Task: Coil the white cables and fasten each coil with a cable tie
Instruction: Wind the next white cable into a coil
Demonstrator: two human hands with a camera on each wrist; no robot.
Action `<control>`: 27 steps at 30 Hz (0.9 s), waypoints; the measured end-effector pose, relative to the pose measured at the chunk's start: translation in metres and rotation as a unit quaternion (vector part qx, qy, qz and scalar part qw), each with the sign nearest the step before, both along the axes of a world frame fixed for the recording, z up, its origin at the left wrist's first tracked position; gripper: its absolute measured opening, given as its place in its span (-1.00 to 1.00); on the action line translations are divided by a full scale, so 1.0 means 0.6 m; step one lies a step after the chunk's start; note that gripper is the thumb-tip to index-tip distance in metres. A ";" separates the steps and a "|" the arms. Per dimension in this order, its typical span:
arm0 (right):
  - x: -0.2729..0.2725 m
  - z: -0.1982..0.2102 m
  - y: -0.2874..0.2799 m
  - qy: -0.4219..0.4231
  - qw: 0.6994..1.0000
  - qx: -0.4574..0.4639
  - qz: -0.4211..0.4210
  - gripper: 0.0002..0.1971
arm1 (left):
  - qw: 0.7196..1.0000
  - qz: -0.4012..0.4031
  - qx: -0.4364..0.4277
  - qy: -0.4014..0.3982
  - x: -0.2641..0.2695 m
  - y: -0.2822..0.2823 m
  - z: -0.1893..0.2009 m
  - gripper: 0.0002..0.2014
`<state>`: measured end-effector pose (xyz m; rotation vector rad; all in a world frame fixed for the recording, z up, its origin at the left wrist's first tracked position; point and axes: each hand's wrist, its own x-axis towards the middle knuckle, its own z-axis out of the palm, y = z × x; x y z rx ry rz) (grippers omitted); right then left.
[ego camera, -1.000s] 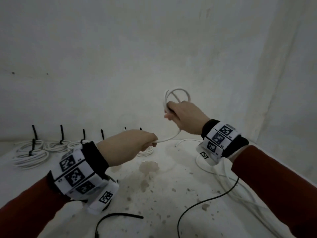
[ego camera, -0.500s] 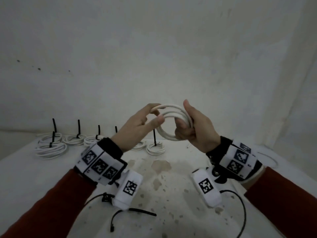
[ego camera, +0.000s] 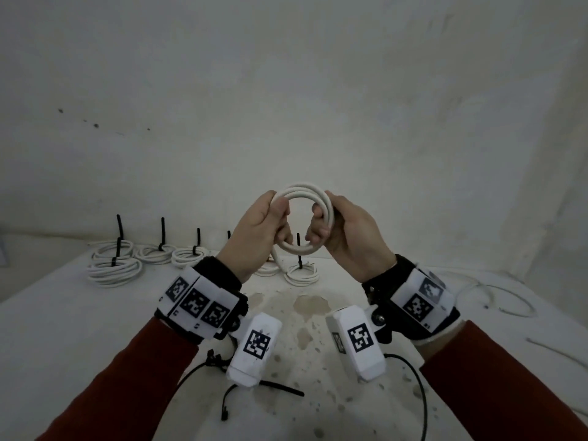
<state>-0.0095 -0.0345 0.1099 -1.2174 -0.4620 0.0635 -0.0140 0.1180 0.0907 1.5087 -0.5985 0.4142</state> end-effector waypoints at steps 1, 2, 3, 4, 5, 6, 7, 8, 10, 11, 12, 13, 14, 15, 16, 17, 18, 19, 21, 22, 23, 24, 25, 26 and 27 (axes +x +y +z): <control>0.000 0.001 0.000 0.009 1.000 -0.010 0.016 -0.54 | 0.999 0.024 0.037 -0.018 0.001 0.006 0.000 -0.71; 0.000 0.002 0.000 0.020 0.999 -0.019 0.030 -0.53 | 0.995 0.049 0.083 -0.037 0.000 0.012 0.001 -0.71; 0.000 0.003 0.001 0.032 0.998 -0.029 0.041 -0.50 | 0.987 0.075 0.132 -0.052 0.000 0.017 0.002 -0.71; 0.000 0.003 0.004 0.043 0.997 -0.040 0.047 -0.47 | 0.977 0.097 0.177 -0.062 -0.001 0.021 0.004 -0.72; 0.001 0.001 0.007 0.049 0.996 -0.049 0.048 -0.45 | 0.969 0.111 0.212 -0.066 -0.003 0.023 0.005 -0.73; 0.002 -0.001 0.011 0.053 0.996 -0.053 0.045 -0.45 | 0.964 0.113 0.230 -0.064 -0.005 0.024 0.007 -0.73; 0.003 -0.004 0.015 0.058 0.996 -0.049 0.040 -0.46 | 0.966 0.106 0.228 -0.054 -0.007 0.023 0.007 -0.73; 0.005 -0.008 0.020 0.067 0.996 -0.039 0.036 -0.47 | 0.976 0.086 0.195 -0.031 -0.006 0.022 0.007 -0.72; 0.008 -0.016 0.028 0.088 0.995 0.006 0.036 -0.49 | 0.996 0.038 0.074 0.036 -0.004 0.017 0.005 -0.66; 0.010 -0.020 0.032 0.096 0.994 0.034 0.036 -0.50 | 0.998 0.032 0.019 0.058 -0.002 0.013 0.004 -0.64; 0.011 -0.024 0.035 0.101 0.993 0.058 0.032 -0.51 | 0.997 0.045 -0.019 0.065 -0.001 0.009 0.001 -0.64; 0.013 -0.029 0.039 0.103 0.992 0.075 0.025 -0.51 | 0.995 0.064 -0.041 0.063 0.001 0.004 -0.002 -0.64; 0.014 -0.033 0.043 0.102 0.991 0.086 0.017 -0.51 | 0.994 0.080 -0.051 0.057 0.002 0.000 -0.005 -0.64; 0.015 -0.038 0.047 0.102 0.990 0.096 0.009 -0.51 | 0.993 0.093 -0.056 0.054 0.004 -0.003 -0.008 -0.65; 0.015 -0.043 0.050 0.104 0.989 0.107 0.002 -0.52 | 0.992 0.102 -0.055 0.055 0.007 -0.006 -0.010 -0.66; 0.015 -0.046 0.052 0.109 0.986 0.123 -0.004 -0.53 | 0.991 0.105 -0.054 0.062 0.009 -0.007 -0.012 -0.65; 0.015 -0.049 0.053 0.116 0.983 0.142 -0.007 -0.53 | 0.990 0.102 -0.055 0.074 0.012 -0.008 -0.014 -0.64; 0.014 -0.051 0.054 0.124 0.979 0.161 -0.008 -0.52 | 0.990 0.093 -0.061 0.091 0.014 -0.008 -0.015 -0.61; 0.012 -0.052 0.056 0.137 0.974 0.180 -0.011 -0.51 | 0.987 0.063 -0.085 0.125 0.018 -0.008 -0.020 -0.58; 0.012 -0.053 0.055 0.141 0.973 0.184 -0.014 -0.51 | 0.985 0.045 -0.096 0.138 0.019 -0.006 -0.022 -0.57; 0.012 -0.055 0.054 0.143 0.971 0.189 -0.017 -0.50 | 0.983 0.017 -0.107 0.150 0.019 -0.004 -0.024 -0.58; 0.012 -0.055 0.051 0.145 0.970 0.193 -0.017 -0.50 | 0.978 -0.026 -0.123 0.165 0.019 0.000 -0.025 -0.60; 0.013 -0.055 0.048 0.151 0.969 0.196 -0.012 -0.49 | 0.970 -0.081 -0.143 0.180 0.019 0.005 -0.025 -0.63; 0.014 -0.052 0.044 0.162 0.967 0.197 -0.004 -0.47 | 0.958 -0.137 -0.160 0.194 0.017 0.011 -0.026 -0.66; 0.015 -0.050 0.040 0.175 0.964 0.199 0.007 -0.45 | 0.947 -0.182 -0.170 0.201 0.016 0.018 -0.027 -0.68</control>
